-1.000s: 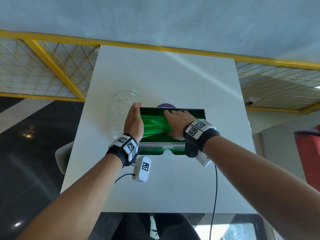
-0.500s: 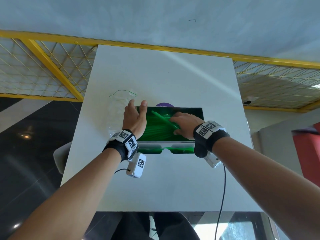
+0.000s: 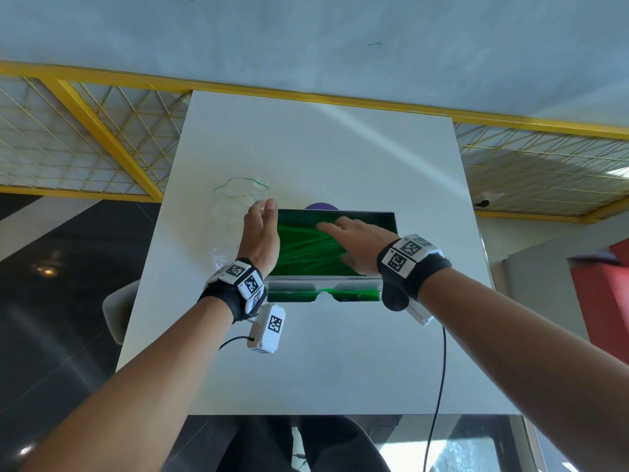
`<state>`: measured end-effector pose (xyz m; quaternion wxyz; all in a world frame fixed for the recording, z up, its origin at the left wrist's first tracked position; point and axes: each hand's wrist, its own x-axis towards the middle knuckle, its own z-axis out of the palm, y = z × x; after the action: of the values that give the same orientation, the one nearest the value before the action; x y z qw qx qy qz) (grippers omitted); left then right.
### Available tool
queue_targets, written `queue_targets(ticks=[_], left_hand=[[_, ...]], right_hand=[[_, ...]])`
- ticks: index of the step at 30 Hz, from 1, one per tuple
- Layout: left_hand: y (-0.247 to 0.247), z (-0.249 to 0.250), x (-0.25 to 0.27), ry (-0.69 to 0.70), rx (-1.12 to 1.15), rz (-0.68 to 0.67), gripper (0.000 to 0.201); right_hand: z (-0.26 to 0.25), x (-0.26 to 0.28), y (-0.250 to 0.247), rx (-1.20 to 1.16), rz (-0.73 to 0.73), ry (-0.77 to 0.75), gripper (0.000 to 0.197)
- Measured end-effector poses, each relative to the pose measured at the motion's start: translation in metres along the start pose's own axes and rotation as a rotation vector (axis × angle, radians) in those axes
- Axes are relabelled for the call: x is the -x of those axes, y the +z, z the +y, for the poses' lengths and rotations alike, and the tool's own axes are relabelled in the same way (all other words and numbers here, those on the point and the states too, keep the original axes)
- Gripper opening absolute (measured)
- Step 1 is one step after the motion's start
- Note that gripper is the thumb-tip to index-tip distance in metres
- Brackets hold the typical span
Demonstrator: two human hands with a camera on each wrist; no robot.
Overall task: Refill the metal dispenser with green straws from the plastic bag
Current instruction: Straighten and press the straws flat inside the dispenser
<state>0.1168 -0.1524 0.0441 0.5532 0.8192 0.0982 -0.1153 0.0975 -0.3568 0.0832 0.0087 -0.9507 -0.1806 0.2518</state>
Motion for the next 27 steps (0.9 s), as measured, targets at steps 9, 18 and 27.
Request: queue_targets(ticks=[9, 18, 27], left_hand=[[0.0, -0.003, 0.005, 0.014, -0.025, -0.011, 0.061], [-0.001, 0.0, 0.008, 0.007, -0.039, -0.013, 0.059], [0.0, 0.001, 0.005, 0.019, -0.141, -0.065, 0.079]], right_hand=[[0.005, -0.003, 0.01, 0.009, -0.072, 0.158, 0.049], [0.011, 0.012, -0.011, -0.224, 0.057, 0.115, 0.051], [-0.002, 0.006, -0.009, -0.338, -0.012, 0.05, 0.02]])
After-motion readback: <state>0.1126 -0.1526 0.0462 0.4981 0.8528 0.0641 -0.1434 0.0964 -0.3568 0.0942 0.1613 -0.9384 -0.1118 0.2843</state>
